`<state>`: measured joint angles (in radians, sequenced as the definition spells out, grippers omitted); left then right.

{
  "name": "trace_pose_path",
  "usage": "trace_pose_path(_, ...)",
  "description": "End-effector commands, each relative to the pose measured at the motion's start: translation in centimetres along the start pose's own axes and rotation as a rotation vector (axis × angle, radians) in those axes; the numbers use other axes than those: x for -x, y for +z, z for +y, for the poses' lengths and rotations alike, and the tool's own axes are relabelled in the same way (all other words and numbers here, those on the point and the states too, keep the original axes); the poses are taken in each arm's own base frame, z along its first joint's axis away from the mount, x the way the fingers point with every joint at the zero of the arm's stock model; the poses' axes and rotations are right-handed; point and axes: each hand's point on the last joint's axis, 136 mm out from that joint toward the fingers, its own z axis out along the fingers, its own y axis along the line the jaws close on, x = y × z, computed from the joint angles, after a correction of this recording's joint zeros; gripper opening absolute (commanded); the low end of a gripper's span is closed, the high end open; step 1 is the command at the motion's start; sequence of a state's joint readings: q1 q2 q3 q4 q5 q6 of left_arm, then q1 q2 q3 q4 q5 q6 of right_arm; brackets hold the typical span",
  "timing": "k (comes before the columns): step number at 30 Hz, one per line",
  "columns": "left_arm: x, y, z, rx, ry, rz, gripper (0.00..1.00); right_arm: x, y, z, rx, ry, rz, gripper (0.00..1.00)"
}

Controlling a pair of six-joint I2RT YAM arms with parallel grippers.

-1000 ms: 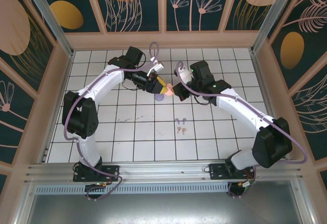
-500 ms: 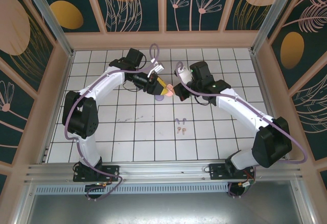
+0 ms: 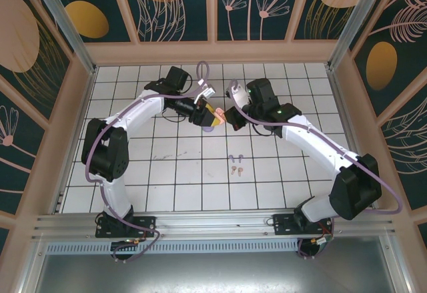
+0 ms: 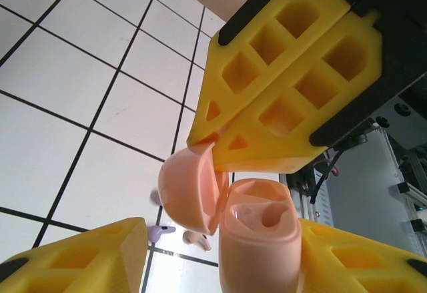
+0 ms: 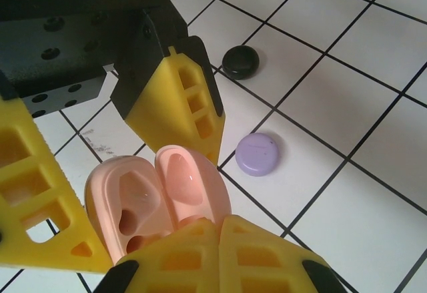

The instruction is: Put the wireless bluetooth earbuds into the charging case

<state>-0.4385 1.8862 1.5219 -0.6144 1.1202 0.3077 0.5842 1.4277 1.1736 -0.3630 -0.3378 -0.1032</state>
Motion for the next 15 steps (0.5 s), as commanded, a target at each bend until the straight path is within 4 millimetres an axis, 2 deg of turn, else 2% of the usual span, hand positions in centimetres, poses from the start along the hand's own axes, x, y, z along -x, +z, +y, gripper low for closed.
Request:
trace_pose_path(1,0.1,0.2,0.5,0.002,-0.001,-0.009,0.56,2.8,-1.2,1.5,0.048,-0.045,-0.085,0.00)
trace_pose_path(7,0.3,0.1,-0.5,-0.048,0.014,-0.019,0.52,2.7,-0.3,1.4,0.043,-0.046,-0.073,0.00)
trace_pose_path(12,0.4,0.1,-1.2,-0.087,0.022,-0.020,0.37,2.7,-0.1,1.2,0.038,-0.044,-0.070,0.00)
trace_pose_path(15,0.4,0.1,-1.2,-0.096,0.020,-0.017,0.32,2.7,-0.1,1.2,0.035,-0.046,-0.072,0.00)
